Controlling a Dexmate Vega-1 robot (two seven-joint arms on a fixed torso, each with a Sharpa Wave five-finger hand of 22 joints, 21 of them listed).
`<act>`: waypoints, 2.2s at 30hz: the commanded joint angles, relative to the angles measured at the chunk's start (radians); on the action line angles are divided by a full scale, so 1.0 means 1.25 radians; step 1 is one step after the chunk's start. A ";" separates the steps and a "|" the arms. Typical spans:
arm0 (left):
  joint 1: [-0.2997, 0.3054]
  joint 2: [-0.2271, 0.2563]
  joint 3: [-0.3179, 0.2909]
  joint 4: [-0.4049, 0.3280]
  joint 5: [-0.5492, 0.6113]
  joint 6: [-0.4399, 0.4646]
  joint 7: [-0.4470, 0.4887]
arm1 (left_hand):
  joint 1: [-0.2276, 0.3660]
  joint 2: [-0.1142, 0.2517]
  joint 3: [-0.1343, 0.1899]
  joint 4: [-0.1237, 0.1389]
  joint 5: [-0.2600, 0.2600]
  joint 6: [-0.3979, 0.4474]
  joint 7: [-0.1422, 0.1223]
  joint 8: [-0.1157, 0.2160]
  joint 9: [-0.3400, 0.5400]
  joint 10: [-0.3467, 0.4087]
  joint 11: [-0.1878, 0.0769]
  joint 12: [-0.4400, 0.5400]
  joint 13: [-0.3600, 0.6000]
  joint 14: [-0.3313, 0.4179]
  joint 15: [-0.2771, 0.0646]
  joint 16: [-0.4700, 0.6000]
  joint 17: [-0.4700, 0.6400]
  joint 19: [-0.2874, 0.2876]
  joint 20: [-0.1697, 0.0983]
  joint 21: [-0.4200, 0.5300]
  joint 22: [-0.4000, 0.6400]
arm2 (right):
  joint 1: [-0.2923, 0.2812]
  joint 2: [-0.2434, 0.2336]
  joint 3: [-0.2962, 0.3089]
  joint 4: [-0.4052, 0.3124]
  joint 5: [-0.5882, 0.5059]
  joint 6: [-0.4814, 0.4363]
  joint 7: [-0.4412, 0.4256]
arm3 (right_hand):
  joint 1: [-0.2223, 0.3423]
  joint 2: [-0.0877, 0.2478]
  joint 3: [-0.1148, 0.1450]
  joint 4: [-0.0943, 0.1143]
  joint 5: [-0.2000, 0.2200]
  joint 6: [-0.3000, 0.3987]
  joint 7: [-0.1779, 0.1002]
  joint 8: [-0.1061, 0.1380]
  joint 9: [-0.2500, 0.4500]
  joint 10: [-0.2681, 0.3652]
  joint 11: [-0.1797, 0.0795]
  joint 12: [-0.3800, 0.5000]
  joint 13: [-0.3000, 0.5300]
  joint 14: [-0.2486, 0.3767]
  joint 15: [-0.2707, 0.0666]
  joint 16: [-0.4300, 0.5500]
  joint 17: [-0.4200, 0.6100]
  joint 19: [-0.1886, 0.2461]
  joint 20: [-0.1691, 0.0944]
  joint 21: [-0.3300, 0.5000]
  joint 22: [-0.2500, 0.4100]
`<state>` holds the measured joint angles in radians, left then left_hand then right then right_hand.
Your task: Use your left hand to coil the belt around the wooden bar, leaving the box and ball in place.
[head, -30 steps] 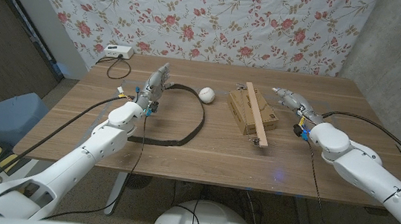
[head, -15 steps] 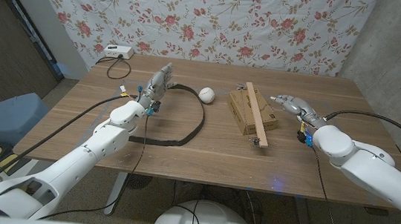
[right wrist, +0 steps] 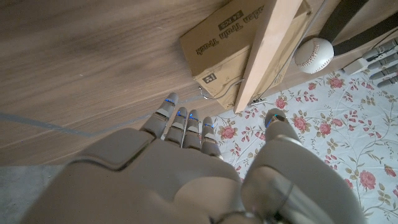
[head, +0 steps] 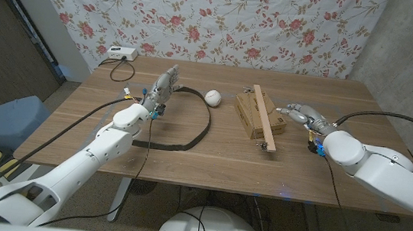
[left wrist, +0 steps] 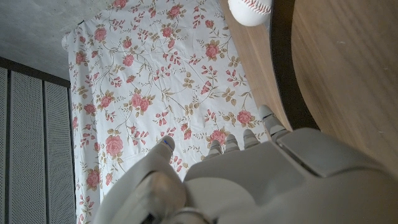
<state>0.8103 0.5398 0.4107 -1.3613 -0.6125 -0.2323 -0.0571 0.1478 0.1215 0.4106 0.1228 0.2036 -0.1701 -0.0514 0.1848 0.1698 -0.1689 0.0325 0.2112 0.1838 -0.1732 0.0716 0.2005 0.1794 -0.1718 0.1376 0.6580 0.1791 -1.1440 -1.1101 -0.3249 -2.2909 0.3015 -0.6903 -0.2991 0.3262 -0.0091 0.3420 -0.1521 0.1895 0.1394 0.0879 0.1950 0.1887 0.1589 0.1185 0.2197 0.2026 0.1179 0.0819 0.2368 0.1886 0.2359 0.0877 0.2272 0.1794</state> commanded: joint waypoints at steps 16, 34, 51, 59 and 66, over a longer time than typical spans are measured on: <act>-0.007 -0.006 0.003 0.020 -0.009 -0.008 -0.026 | -0.004 -0.008 0.000 -0.006 0.005 -0.035 0.001 0.002 0.004 -0.048 0.006 0.005 0.005 -0.036 0.004 -0.003 0.001 -0.071 0.006 -0.004 0.003 | 0.227 0.015 -0.235 -0.179 -0.042 -0.510 0.014 | -0.012 -0.015 -0.015 0.008 0.004 0.016 0.010 0.008 0.003 0.021 0.004 0.003 0.004 0.024 -0.003 0.005 0.008 0.030 0.005 0.008 0.002; -0.009 -0.008 0.001 0.027 -0.015 0.001 -0.023 | -0.006 -0.007 0.000 -0.007 0.005 -0.037 0.002 0.000 0.004 -0.051 0.006 0.002 0.005 -0.037 0.004 -0.005 0.001 -0.071 0.008 -0.009 0.003 | 0.413 0.025 -0.395 -0.138 0.005 -0.546 0.092 | -0.044 -0.020 -0.035 0.026 0.005 0.045 0.018 0.017 0.004 0.050 0.010 0.011 0.006 0.058 -0.005 0.014 0.014 0.065 0.009 0.016 0.003; -0.003 -0.005 -0.005 0.032 -0.019 -0.007 -0.025 | -0.007 -0.006 0.001 -0.008 0.006 -0.039 0.002 -0.001 0.004 -0.054 0.006 0.000 0.005 -0.040 0.006 -0.007 0.001 -0.070 0.009 -0.013 0.003 | 0.549 0.049 -0.532 -0.116 -0.023 -0.565 0.160 | -0.088 -0.027 -0.059 0.047 0.009 0.076 0.021 0.023 0.004 0.080 0.017 0.017 0.008 0.084 0.001 0.021 0.018 0.085 0.014 0.018 0.004; -0.004 -0.002 -0.006 0.036 -0.021 -0.011 -0.033 | -0.008 -0.007 0.000 -0.008 0.006 -0.038 0.001 -0.001 0.004 -0.053 0.005 0.000 0.005 -0.039 0.006 -0.006 0.001 -0.071 0.009 -0.016 0.003 | 0.680 0.046 -0.678 -0.102 0.065 -0.565 0.079 | -0.075 -0.027 -0.058 0.039 0.017 0.081 0.020 0.021 0.004 0.094 0.011 0.019 0.009 0.116 -0.009 0.027 0.015 0.115 0.011 0.025 0.003; -0.008 0.000 -0.007 0.042 -0.023 -0.014 -0.045 | -0.009 -0.009 0.000 -0.009 0.005 -0.037 0.000 -0.001 0.004 -0.052 0.007 0.000 0.005 -0.038 0.006 -0.006 0.001 -0.070 0.011 -0.018 0.003 | 1.016 0.111 -1.018 -0.014 0.549 -0.565 -0.385 | -0.044 -0.021 -0.050 0.023 0.025 0.086 0.013 0.020 0.004 0.107 -0.001 0.020 0.010 0.144 -0.030 0.033 0.014 0.143 0.014 0.030 0.003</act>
<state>0.8041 0.5357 0.4047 -1.3172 -0.6379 -0.2417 -0.0982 0.1426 0.1162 0.4063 0.1185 0.2036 -0.1700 -0.0514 0.1847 0.1697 -0.1743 0.0378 0.2112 0.1885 -0.1732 0.0716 0.1936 0.1789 -0.1698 0.1466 0.6389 0.1790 -0.3415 -1.0483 -1.1223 -2.4168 0.3682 -1.3880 -0.1946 0.2559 -0.0369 0.2766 -0.1135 0.2125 0.2369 0.1087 0.2206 0.1897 0.2848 0.1213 0.2369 0.2119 0.2828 0.0495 0.2671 0.2044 0.4008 0.1055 0.2594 0.1791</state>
